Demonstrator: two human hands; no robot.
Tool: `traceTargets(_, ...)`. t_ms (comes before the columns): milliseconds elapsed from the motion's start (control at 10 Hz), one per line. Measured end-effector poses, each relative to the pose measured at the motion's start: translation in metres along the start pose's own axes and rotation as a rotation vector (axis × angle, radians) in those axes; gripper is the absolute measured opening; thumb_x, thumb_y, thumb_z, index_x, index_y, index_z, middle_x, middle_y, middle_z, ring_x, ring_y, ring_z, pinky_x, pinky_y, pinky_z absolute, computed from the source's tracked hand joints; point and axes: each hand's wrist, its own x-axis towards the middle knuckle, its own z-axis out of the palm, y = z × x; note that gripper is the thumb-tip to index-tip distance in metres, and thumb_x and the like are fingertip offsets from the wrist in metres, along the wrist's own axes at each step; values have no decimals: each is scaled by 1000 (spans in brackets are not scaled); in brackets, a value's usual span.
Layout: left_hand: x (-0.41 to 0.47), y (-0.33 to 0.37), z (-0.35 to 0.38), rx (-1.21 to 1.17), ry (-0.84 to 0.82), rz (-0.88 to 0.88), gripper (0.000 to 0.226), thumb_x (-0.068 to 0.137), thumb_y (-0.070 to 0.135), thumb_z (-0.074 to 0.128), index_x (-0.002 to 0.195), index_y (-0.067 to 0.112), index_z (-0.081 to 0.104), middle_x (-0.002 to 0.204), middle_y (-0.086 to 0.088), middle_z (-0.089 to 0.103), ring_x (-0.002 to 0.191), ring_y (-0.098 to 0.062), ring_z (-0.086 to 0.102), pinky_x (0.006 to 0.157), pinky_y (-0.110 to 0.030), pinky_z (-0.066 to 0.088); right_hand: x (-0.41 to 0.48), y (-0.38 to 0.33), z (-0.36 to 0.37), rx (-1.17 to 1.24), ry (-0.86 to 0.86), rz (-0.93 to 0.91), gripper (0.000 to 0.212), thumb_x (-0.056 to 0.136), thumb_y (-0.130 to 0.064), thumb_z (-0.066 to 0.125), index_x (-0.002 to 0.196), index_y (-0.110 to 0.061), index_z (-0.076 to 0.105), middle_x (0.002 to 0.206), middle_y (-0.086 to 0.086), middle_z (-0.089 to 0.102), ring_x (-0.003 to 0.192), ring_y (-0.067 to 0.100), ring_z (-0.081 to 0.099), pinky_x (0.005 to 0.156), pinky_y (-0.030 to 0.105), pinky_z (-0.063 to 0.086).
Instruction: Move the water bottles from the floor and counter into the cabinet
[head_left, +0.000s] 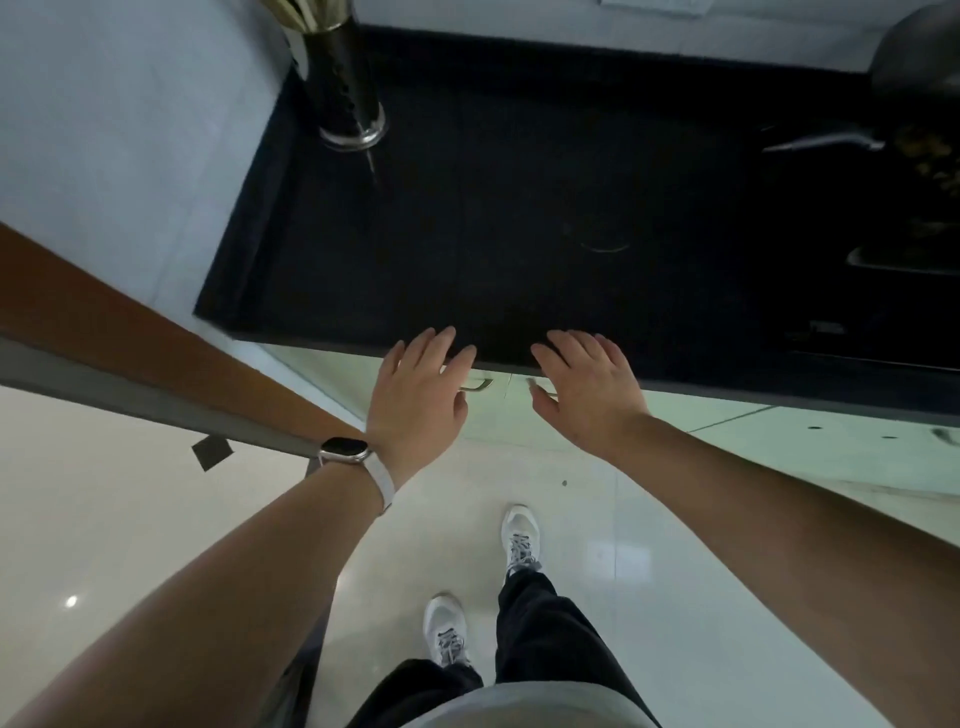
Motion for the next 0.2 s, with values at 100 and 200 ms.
traceTargets(100, -21, 0, -28, -31, 51, 22, 54, 97, 31, 58, 149, 23, 46, 160, -8, 35, 149, -30, 28, 121, -48, 21, -27, -11, -31, 4, 30, 17, 54, 100, -46, 39, 147, -20, 41, 151, 3, 40, 140, 25, 34, 118, 43, 21)
traceTargets(200, -40, 1, -57, -8, 118, 64, 54, 96, 35, 56, 148, 24, 46, 158, -7, 38, 148, -30, 30, 120, -50, 23, -57, -22, -65, -1, 97, 60, 54, 99, -47, 38, 147, -20, 41, 151, 4, 41, 140, 25, 35, 118, 43, 22)
